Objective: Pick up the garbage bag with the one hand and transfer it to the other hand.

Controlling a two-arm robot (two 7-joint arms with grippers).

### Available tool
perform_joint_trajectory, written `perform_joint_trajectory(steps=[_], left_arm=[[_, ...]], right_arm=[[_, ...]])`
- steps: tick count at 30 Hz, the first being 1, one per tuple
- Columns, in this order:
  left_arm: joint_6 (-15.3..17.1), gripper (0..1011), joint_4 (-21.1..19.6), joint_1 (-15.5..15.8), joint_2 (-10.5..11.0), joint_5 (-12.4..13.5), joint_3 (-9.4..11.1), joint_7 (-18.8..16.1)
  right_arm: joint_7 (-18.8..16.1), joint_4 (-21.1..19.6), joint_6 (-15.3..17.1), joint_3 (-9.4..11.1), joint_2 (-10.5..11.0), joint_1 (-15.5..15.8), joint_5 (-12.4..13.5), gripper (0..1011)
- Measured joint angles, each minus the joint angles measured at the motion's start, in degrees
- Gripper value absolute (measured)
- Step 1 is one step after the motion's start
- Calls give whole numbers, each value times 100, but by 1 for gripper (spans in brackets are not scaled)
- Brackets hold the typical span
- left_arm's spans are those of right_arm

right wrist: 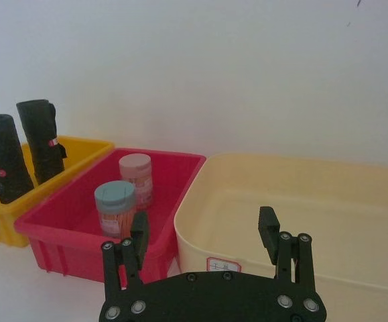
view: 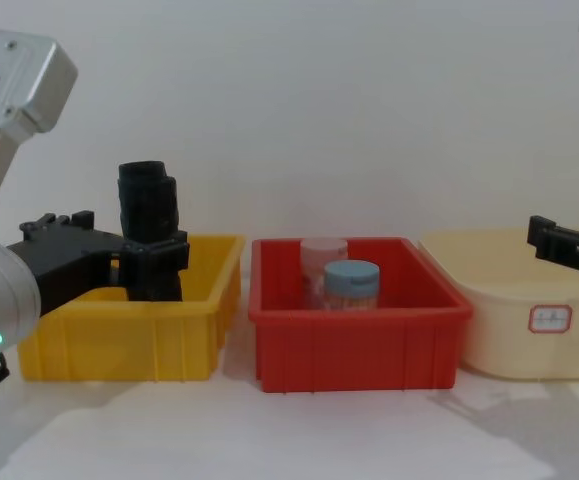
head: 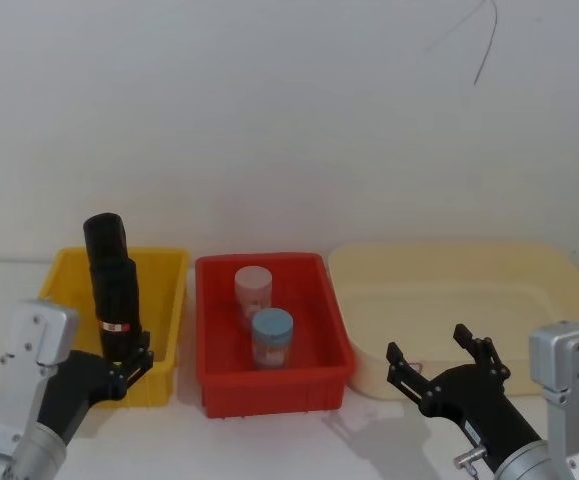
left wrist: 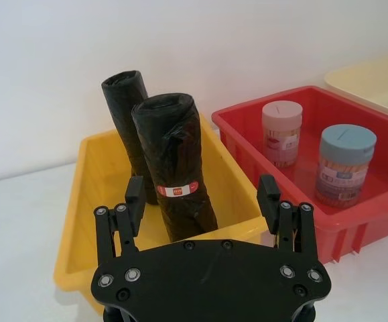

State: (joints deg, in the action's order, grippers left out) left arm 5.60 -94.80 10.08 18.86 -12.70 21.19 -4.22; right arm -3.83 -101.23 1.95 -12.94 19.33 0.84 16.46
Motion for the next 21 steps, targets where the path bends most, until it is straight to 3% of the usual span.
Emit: perform_joint_trajectory(steps=[21], left_arm=[[-16, 1001, 612, 432, -378, -106, -138, 106]], right_arm=[[0, 0, 0, 0, 0, 0, 0, 1000]])
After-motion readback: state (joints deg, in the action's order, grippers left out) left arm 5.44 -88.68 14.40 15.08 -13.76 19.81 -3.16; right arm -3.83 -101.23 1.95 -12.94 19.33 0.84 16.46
